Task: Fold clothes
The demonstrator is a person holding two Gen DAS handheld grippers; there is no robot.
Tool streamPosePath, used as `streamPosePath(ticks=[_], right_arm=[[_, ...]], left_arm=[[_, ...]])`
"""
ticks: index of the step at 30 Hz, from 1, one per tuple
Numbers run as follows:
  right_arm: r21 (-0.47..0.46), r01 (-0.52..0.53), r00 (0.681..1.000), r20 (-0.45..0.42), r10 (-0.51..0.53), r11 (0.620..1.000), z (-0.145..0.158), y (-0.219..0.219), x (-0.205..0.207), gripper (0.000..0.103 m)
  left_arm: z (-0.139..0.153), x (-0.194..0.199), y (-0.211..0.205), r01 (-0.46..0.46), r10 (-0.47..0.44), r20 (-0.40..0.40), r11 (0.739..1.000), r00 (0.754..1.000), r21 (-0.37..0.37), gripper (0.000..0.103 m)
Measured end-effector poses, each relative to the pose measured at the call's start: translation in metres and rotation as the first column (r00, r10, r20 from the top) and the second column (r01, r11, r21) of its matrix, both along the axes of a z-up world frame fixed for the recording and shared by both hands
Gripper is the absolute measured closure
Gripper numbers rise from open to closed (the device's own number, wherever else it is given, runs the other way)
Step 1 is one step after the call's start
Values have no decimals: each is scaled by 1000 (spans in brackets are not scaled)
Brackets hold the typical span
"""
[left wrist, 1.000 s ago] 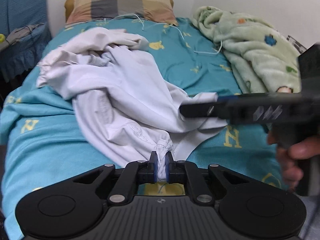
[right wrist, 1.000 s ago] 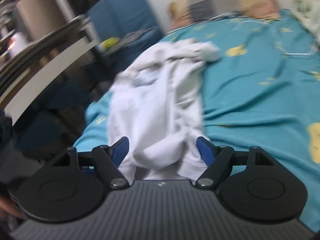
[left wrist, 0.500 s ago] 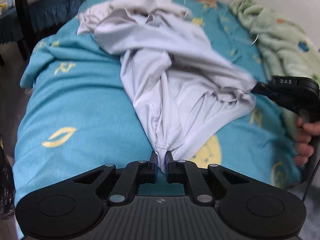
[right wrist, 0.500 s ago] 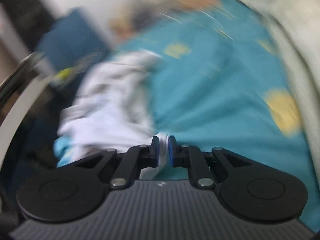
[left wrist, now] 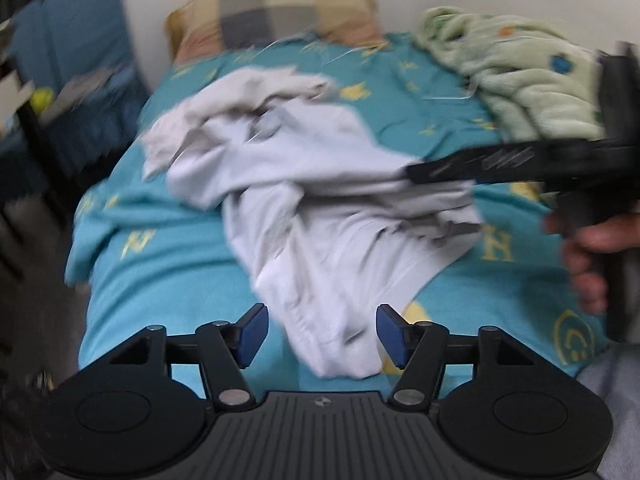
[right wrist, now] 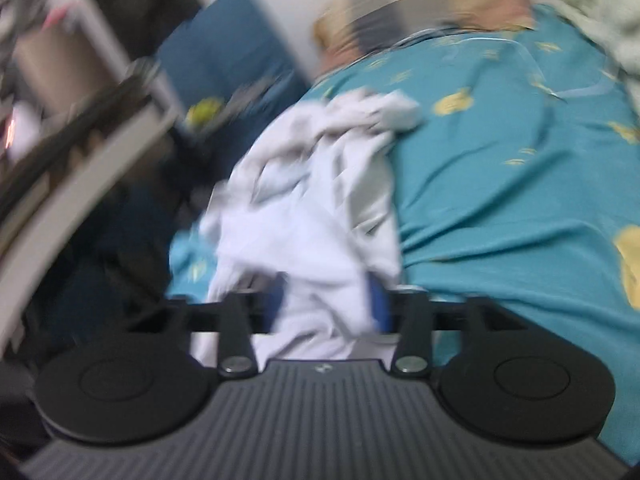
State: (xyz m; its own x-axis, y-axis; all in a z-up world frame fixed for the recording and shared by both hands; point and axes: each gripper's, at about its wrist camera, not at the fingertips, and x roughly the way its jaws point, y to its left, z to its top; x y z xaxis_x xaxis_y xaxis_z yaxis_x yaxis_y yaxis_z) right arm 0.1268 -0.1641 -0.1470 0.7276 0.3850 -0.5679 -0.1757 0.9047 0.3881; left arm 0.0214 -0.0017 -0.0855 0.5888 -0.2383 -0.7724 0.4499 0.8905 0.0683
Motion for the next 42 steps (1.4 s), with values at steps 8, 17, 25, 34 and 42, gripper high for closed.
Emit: streamPosePath(ticks=[8,17,25,34,42], right_arm=[[-194,4,998,58,7,981,-7,6,13,50],[-51,277,957,-68,-280,959,-23,-51,20,90],[42,455,881,-164,-443,889,-26,-91,0,86],[-28,132,991,-29,-133,991,11,-39,-28,31],[-260,-78,991,-127,46,963,-7,5,-21,35]], left_arm=[[-39,-4,-41,162,-170,37,973,985,163,36],[-54,-5,-51,168,-228,197,946,954,278,37],[-52,7,-29,86,-140,153,945,978,317,45],[-34,34,41,-233,236,-61,971,970,51,44],[-19,34,61,-301,292,-113,951,950,-71,45]])
